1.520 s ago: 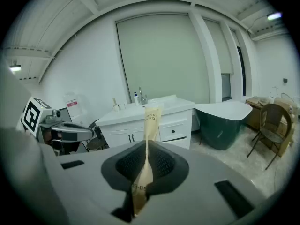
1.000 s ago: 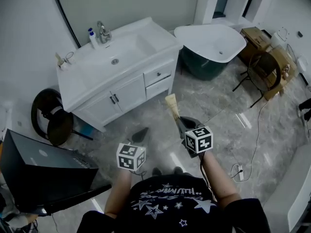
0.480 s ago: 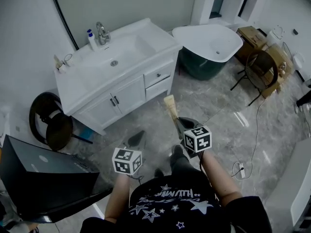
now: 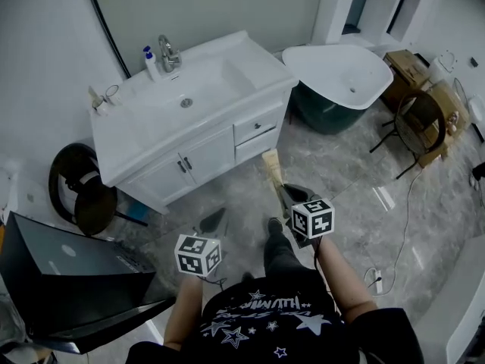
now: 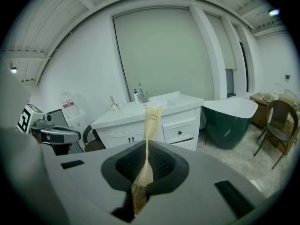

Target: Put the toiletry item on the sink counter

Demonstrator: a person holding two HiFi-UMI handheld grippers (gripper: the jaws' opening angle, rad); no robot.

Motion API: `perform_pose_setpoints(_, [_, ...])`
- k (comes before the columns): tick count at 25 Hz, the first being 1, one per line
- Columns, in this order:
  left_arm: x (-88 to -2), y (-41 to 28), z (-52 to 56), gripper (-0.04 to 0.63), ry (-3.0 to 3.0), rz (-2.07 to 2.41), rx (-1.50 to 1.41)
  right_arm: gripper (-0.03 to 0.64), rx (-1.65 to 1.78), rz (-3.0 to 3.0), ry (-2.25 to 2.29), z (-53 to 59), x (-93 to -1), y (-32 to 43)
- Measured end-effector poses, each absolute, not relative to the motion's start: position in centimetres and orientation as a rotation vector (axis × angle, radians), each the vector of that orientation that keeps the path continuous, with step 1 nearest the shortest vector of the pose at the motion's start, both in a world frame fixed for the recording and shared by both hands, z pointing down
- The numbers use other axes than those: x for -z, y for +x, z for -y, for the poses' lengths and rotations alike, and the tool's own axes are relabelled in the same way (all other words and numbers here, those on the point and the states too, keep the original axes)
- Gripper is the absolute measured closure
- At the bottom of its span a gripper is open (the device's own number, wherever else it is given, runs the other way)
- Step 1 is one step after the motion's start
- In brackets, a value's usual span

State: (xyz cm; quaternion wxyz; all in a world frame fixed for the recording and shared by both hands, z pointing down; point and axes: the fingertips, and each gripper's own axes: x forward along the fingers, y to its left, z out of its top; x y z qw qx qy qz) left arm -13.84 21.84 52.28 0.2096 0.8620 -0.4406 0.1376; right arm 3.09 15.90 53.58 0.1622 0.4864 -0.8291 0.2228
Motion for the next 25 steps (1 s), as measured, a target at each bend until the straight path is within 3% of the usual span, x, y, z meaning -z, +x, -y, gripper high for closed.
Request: perform_pose_setpoints(25, [-51.6, -5.2, 4.8, 0.574, 2.269, 1.443, -0.379, 0.592, -0.635, 2.483, 1.186, 13.4, -53.6, 10.2])
